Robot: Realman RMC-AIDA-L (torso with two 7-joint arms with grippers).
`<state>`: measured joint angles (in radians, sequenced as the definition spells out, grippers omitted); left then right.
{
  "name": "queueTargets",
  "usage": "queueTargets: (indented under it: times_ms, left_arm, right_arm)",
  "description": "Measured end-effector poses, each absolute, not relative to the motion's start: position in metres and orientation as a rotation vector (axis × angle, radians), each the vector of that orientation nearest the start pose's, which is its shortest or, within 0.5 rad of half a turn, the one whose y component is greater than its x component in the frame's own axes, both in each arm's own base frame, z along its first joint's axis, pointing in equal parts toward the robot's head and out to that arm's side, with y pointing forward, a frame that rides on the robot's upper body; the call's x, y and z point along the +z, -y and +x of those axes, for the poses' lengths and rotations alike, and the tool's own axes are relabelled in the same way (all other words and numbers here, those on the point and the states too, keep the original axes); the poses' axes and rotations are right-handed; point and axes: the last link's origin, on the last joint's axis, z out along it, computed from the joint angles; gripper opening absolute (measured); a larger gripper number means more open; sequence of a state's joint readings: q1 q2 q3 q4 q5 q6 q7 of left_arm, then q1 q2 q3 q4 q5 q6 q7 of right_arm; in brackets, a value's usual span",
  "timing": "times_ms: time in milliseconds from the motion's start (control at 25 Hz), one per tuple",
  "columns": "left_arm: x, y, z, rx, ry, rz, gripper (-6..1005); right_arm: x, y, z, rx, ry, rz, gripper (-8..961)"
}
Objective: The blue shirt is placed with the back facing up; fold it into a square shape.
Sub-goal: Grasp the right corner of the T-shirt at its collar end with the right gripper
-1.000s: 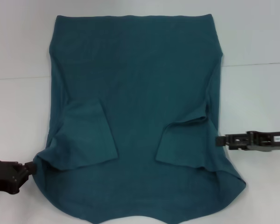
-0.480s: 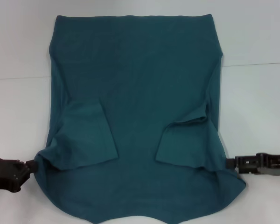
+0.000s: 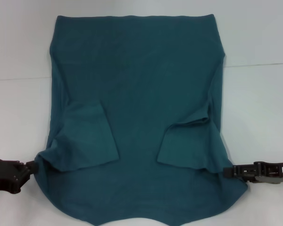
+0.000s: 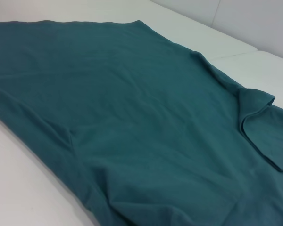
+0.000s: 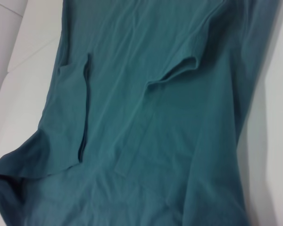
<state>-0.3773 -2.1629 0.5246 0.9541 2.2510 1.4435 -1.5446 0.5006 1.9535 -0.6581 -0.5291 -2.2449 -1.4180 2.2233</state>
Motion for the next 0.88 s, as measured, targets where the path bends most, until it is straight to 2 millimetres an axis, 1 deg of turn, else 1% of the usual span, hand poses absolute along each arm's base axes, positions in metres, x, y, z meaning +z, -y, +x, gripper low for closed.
queueTargets:
  times_ms: [240, 560, 880]
  left_arm:
    - [0.033, -0.305, -0.327, -0.356, 0.885, -2.434, -2]
    - [0.033, -0.307, -0.326, -0.359, 0.881, -2.435, -1]
    - [0.03, -0.311, -0.322, -0.361, 0.876, -2.451, -2]
  right_arm:
    - [0.019, -0.308, 0.338, 0.426, -1.919, -2.239, 657]
    - [0.031, -0.297, 0.349, 0.512, -1.941, -2.184, 645]
    - [0.027, -0.295, 0.349, 0.538, -1.925, -2.188, 634]
